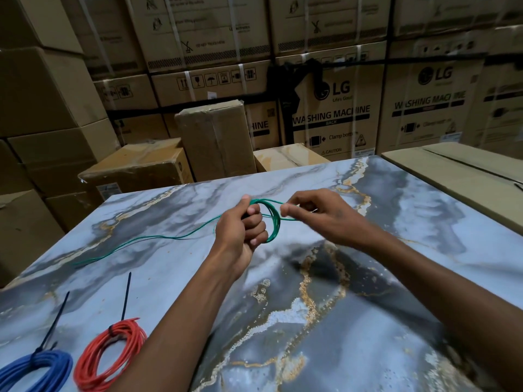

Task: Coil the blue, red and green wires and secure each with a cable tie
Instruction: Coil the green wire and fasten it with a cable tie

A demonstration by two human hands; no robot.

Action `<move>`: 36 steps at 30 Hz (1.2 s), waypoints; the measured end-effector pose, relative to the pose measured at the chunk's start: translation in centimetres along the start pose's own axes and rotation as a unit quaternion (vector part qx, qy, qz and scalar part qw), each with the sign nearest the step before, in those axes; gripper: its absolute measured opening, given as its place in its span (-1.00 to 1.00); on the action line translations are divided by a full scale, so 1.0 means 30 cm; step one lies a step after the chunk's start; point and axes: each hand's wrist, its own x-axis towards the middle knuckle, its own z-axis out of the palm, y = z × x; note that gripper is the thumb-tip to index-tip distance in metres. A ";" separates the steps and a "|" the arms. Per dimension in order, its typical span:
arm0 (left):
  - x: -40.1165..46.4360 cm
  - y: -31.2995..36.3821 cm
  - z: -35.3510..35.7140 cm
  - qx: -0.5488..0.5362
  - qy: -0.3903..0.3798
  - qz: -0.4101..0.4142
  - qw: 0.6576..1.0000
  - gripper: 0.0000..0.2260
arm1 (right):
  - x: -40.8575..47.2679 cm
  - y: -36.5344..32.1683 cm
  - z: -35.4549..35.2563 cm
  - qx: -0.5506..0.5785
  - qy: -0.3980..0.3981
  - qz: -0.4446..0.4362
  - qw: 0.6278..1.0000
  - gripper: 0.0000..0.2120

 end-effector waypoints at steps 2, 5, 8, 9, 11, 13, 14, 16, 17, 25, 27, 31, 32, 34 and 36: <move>0.003 0.012 -0.013 -0.020 -0.004 -0.010 1.000 -0.63 | 0.004 -0.002 -0.039 0.055 0.011 0.006 0.998 -0.68; 0.002 0.021 -0.020 -0.078 -0.024 -0.029 0.996 -0.61 | 0.003 -0.004 -0.078 0.060 0.021 0.006 0.998 -0.73; 0.007 0.030 -0.031 -0.125 -0.036 -0.035 0.991 -0.61 | 0.003 0.014 -0.099 0.052 0.051 0.016 0.997 -0.79; 0.010 0.035 -0.038 -0.138 -0.033 -0.033 0.989 -0.61 | 0.005 0.024 -0.104 0.029 0.064 0.014 0.997 -0.80; 0.016 0.047 -0.057 -0.166 -0.015 -0.023 0.986 -0.60 | 0.008 0.058 -0.108 -0.044 0.081 0.002 0.996 -0.78; 0.022 0.060 -0.075 -0.196 0.004 -0.012 0.981 -0.60 | 0.007 0.089 -0.106 -0.086 0.078 0.002 0.993 -0.74; 0.026 0.066 -0.081 -0.211 0.011 -0.008 0.977 -0.61 | 0.009 0.098 -0.105 -0.089 0.080 0.005 0.993 -0.73; 0.030 0.075 -0.091 -0.238 0.021 0.001 0.971 -0.62 | 0.015 0.108 -0.109 -0.080 0.086 -0.005 0.993 -0.75; 0.030 0.080 -0.092 -0.247 0.024 0.006 0.969 -0.63 | 0.016 0.107 -0.114 -0.086 0.092 -0.016 0.992 -0.75; 0.028 0.088 -0.093 -0.228 0.053 0.029 0.972 -0.65 | 0.021 0.116 -0.134 -0.231 0.219 -0.108 0.942 -0.67; 0.027 0.082 -0.087 -0.214 0.055 0.035 0.975 -0.65 | 0.016 0.104 -0.136 -0.286 0.211 -0.124 0.927 -0.71; 0.030 0.080 -0.087 -0.195 0.055 0.044 0.978 -0.65 | 0.007 0.057 -0.093 -0.343 0.090 -0.141 0.924 -0.72; 0.030 0.079 -0.086 -0.187 0.058 0.046 0.980 -0.65 | 0.005 0.039 -0.075 -0.353 0.062 -0.139 0.923 -0.72; 0.028 0.072 -0.081 -0.162 0.064 0.051 0.983 -0.66 | -0.004 0.004 -0.037 -0.368 0.019 -0.138 0.919 -0.72; 0.027 0.062 -0.070 -0.126 0.071 0.053 0.988 -0.65 | -0.019 -0.028 -0.003 -0.370 -0.010 -0.153 0.916 -0.74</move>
